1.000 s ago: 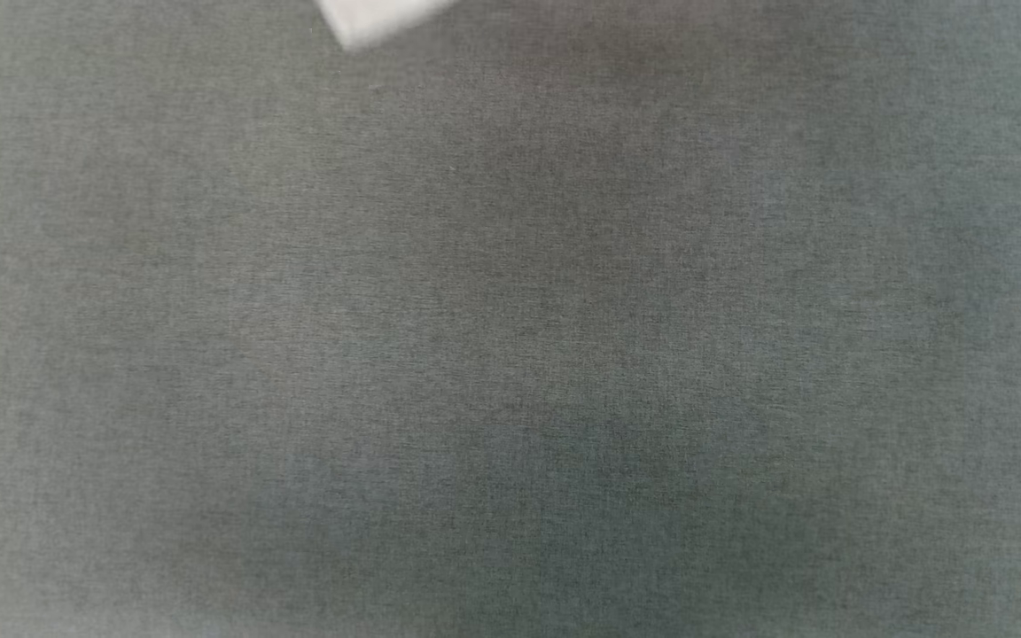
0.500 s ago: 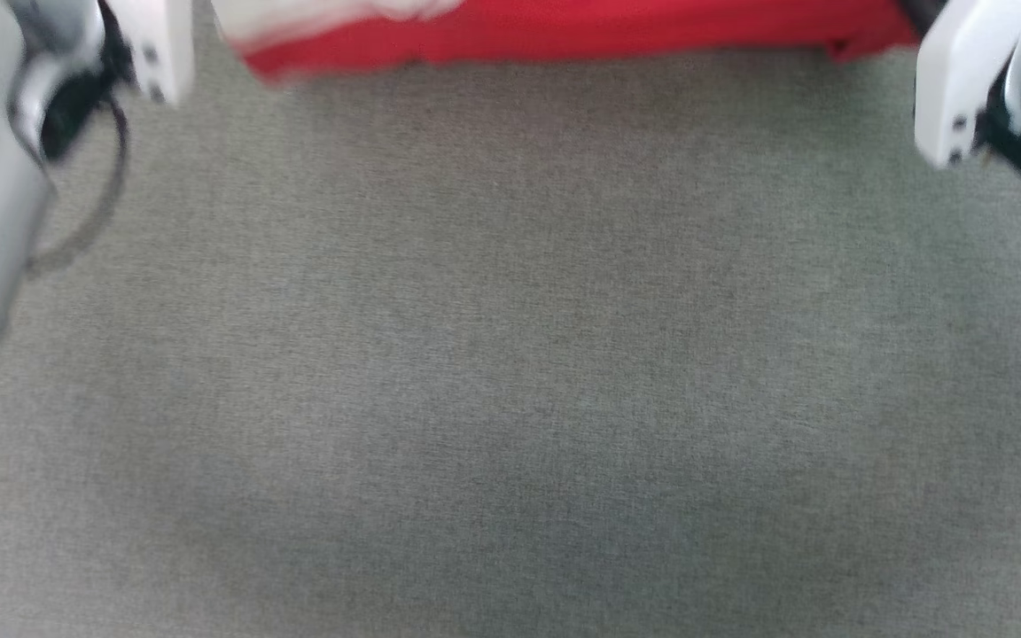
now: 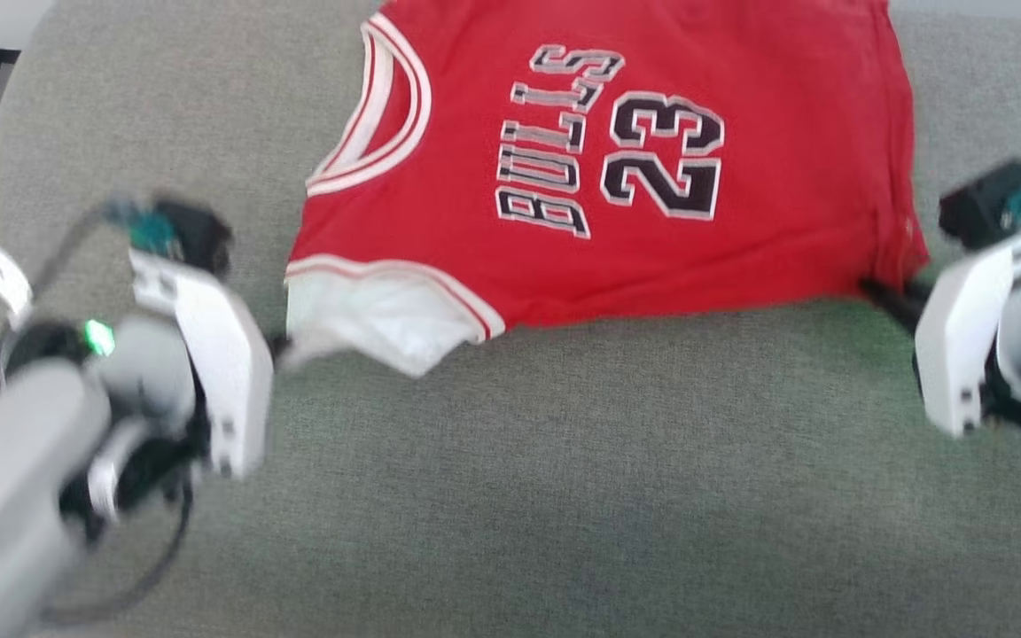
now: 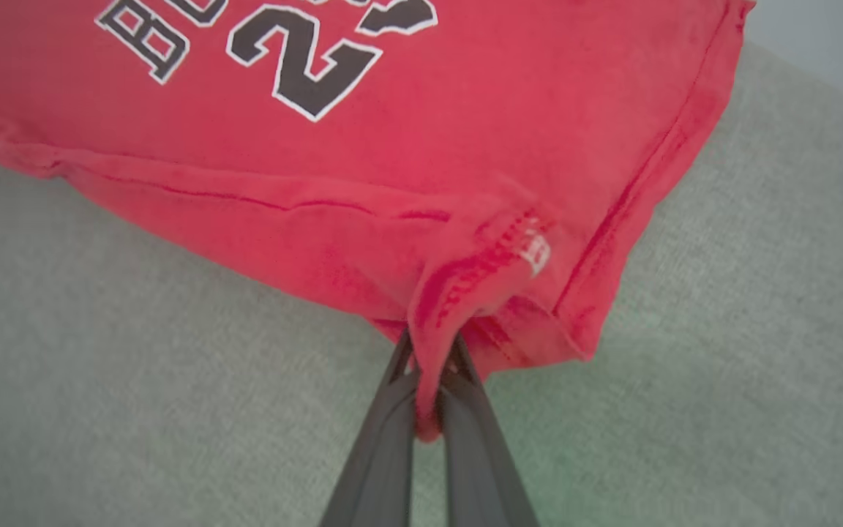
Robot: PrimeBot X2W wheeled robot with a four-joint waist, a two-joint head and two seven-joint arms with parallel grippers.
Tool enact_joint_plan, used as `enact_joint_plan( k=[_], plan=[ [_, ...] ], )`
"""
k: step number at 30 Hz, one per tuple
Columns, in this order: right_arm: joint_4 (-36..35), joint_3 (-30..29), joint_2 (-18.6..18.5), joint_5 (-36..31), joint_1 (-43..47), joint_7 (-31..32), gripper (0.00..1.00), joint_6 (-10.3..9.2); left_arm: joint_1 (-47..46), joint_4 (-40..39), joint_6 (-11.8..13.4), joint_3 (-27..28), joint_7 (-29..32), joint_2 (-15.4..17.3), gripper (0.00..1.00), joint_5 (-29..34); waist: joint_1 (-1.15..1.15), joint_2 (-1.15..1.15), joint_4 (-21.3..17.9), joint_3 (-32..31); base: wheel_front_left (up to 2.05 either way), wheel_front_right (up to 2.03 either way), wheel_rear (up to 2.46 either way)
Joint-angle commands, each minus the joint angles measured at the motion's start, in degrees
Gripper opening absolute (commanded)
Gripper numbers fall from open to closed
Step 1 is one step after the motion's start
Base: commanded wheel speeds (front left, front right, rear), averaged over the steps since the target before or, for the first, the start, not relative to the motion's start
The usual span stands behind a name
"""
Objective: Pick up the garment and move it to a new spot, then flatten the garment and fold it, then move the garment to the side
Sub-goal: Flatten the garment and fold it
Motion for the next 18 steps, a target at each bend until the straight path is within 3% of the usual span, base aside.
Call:
enact_joint_plan(
  k=[1, 5, 8, 18],
  plan=[
    [-2.89, -0.62, -0.81, 0.76, 3.46, 1.04, 0.00, -0.04, 3.85, -4.18, 2.46, -0.63, 1.06, 1.63, 0.00, -0.83, 0.00, 0.00, 0.11, -0.43, 0.00, 0.00, 0.00],
    [-9.54, -2.94, -2.73, 1.97, 11.82, 4.01, 0.00, -0.03, 11.50, -14.47, 9.11, -1.51, 1.92, 5.61, 0.00, -2.43, 0.00, 0.00, 0.17, -0.95, 0.00, 0.00, 0.00],
    [-14.04, -4.60, -4.25, 2.61, 18.00, 6.60, 0.00, -0.03, 16.62, -19.81, 12.51, -2.36, 1.44, 7.33, 0.00, -3.67, 0.00, 0.00, 0.34, -1.25, 0.00, 0.00, 0.00],
    [-27.29, -11.87, -5.62, 4.92, 37.19, 13.54, 0.00, -0.03, 26.16, -28.33, 19.52, -4.69, 2.58, 11.34, 0.00, -6.49, 0.00, 0.00, 0.83, -1.12, 0.00, 0.00, 0.00]
  ],
)
